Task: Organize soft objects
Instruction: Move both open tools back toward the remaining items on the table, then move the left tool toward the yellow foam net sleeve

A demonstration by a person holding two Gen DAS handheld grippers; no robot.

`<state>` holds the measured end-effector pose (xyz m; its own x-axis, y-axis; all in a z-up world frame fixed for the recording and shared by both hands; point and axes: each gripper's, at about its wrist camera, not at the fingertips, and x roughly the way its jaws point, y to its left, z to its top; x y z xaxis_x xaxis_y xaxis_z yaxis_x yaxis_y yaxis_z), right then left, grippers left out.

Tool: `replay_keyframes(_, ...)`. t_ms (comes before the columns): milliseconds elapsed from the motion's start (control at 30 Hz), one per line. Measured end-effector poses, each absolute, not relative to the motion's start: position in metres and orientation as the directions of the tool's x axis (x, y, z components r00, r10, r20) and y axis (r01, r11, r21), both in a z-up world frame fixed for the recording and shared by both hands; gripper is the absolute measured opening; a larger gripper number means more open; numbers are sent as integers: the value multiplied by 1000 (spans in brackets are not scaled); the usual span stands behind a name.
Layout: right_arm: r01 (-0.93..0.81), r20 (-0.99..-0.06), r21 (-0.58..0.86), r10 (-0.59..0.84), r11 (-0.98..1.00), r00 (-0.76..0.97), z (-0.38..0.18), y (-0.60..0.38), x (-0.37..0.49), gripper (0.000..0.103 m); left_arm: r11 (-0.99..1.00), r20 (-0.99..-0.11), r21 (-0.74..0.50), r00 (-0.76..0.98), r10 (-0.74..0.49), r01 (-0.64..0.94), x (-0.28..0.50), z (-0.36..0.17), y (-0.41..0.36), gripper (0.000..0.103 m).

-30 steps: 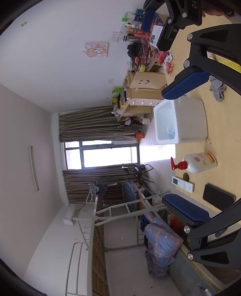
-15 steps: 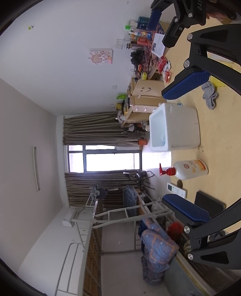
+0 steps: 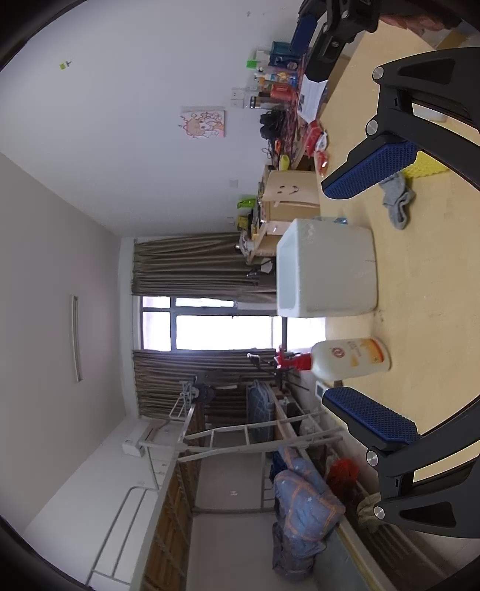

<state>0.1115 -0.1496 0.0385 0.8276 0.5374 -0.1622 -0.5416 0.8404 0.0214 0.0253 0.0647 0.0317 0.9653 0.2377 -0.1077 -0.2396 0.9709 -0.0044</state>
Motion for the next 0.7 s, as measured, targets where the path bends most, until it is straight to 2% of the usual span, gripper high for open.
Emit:
replay_keyframes(200, -514, -167, -15, 504, 858, 847, 14, -154, 106, 103, 972, -128, -19, 965, 228, -232, 19, 15, 67, 102)
replay_keyframes(700, -562, -196, 51, 560, 826, 805, -21, -160, 89, 103, 980, -198, 1, 961, 193, -197, 5, -31, 57, 102)
